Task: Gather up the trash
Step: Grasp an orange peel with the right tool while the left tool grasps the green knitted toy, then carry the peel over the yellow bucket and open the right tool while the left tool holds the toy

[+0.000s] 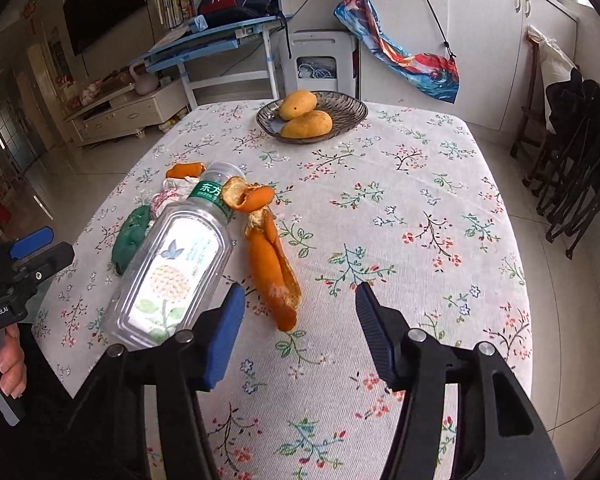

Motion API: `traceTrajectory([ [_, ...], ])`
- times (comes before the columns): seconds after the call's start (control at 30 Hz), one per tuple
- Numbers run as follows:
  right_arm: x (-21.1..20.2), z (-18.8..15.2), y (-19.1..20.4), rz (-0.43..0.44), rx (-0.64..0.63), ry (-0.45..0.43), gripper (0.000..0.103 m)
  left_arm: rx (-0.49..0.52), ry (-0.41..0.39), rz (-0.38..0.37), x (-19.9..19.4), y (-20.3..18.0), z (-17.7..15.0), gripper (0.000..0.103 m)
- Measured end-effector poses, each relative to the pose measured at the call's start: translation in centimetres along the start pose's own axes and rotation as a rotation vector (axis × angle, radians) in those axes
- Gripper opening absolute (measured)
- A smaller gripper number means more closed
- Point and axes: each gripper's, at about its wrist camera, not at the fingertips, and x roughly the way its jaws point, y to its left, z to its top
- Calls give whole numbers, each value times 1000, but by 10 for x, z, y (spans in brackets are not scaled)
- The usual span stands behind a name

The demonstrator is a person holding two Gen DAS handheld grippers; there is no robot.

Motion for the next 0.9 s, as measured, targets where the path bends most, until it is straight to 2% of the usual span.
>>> traceTrajectory([
  [0.13, 14, 3, 0, 20, -6, 40, 54, -29, 37, -19, 25, -1, 12, 87],
  [0.2, 20, 3, 4, 30, -19, 62, 50, -43, 61, -29, 37, -1, 15, 82],
  [0.27, 25, 2, 7, 35, -36, 77, 46, -44, 100, -46, 49, -2, 14, 73],
  [0.33, 29, 1, 10, 47, -42, 97, 33, -50, 128, -82, 57, -3, 12, 60],
  [0.37, 28, 0, 11, 39, -52, 92, 31, -53, 134, -103, 59, -4, 12, 55],
  [0.43, 27, 0, 13, 51, -58, 95, 21, -49, 137, -143, 58, -6, 11, 32],
  [0.47, 26, 1, 13, 49, -60, 93, 17, -43, 133, -141, 58, -8, 13, 32],
  [0.63, 19, -1, 3, 43, -30, 77, 14, -41, 90, -137, 36, -4, 9, 8],
  [0.7, 14, -2, -3, 54, 4, 68, 13, -39, 76, -126, 26, -1, 6, 6],
  [0.83, 8, -4, -11, 71, 53, 64, 13, -53, 88, -149, 23, 6, 2, 7],
  [0.87, 7, -4, -12, 74, 64, 61, 13, -61, 91, -145, 25, 6, 3, 10],
  [0.9, 6, -4, -14, 79, 77, 58, 13, -72, 94, -148, 27, 7, 4, 24],
])
